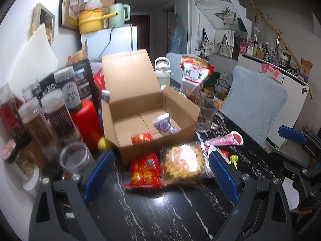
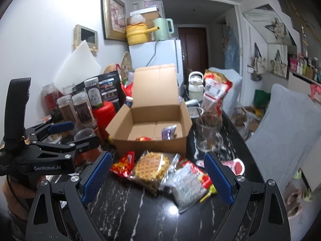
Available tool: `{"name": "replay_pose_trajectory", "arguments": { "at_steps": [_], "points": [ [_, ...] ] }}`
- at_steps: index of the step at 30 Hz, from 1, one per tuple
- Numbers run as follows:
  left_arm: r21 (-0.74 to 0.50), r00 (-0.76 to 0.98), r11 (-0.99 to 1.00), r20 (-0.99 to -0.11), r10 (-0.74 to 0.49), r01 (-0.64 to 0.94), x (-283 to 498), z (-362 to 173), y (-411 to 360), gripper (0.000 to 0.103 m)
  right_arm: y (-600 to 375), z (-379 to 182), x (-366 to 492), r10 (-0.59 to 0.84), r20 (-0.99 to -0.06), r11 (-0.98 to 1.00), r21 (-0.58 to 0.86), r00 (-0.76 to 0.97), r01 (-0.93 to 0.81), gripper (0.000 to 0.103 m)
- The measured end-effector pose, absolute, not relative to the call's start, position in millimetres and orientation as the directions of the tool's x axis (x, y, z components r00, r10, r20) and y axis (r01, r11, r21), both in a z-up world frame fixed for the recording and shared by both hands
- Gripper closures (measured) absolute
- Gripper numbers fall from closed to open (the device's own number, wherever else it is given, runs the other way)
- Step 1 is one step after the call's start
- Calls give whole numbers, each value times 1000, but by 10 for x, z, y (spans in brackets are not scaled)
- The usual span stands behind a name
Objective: Organize snacks
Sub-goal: 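Withdraw both tools from the box back over the table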
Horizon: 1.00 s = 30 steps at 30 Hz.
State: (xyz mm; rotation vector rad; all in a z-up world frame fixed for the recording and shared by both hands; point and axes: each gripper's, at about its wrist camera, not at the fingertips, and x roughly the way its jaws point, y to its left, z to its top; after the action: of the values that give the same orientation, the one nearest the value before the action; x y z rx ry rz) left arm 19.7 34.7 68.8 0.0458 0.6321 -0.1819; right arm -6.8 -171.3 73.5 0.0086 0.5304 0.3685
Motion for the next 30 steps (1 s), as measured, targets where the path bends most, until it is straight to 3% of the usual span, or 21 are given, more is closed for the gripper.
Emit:
{"name": "replay_pose_trajectory", "arguments": {
  "at_steps": [30],
  "points": [
    [-130,672,987,-724,-160,95,314,-293,896,6,-1307,-159,22,420,-603,899,174,679,-402,9]
  ]
}}
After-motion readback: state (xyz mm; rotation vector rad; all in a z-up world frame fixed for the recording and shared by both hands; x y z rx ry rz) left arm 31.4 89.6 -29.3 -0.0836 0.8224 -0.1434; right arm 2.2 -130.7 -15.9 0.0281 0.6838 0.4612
